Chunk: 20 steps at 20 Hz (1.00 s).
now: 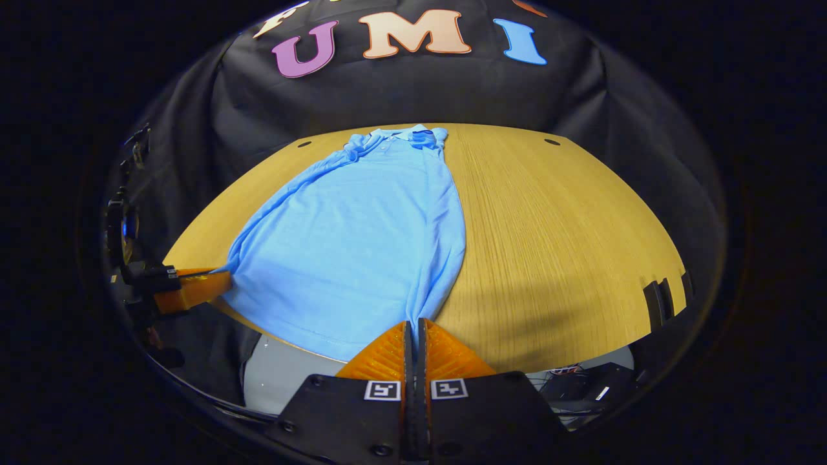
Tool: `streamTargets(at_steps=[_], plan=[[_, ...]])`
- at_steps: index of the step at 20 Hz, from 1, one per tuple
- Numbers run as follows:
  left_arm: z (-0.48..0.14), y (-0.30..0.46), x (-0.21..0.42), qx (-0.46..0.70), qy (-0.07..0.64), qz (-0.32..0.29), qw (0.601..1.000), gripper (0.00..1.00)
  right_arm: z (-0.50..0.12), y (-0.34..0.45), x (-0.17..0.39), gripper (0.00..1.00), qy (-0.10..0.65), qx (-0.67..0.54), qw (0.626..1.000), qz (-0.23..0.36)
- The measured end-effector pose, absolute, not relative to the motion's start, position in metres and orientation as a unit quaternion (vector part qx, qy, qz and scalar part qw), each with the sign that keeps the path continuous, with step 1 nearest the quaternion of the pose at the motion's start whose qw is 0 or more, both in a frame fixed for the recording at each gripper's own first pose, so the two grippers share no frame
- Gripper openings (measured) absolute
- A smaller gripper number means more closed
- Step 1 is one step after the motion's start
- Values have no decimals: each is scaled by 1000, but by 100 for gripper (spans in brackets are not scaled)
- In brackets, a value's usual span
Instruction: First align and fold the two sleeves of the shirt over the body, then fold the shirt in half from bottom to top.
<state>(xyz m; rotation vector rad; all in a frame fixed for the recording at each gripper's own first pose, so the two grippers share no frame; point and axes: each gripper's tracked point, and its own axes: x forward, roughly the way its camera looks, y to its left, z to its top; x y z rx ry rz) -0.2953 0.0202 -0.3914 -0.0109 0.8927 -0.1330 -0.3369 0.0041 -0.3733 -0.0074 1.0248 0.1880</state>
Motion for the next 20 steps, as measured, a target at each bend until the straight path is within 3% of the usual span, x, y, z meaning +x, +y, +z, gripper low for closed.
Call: streamTargets(at_steps=[13,20], plan=[[-291,21,-165,-38,346,-72,935,1,-280,19,-177,3,370,30,923,104],[-275,24,-55,-37,320,-58,945,0,-277,23,-66,3,346,50,930,113]])
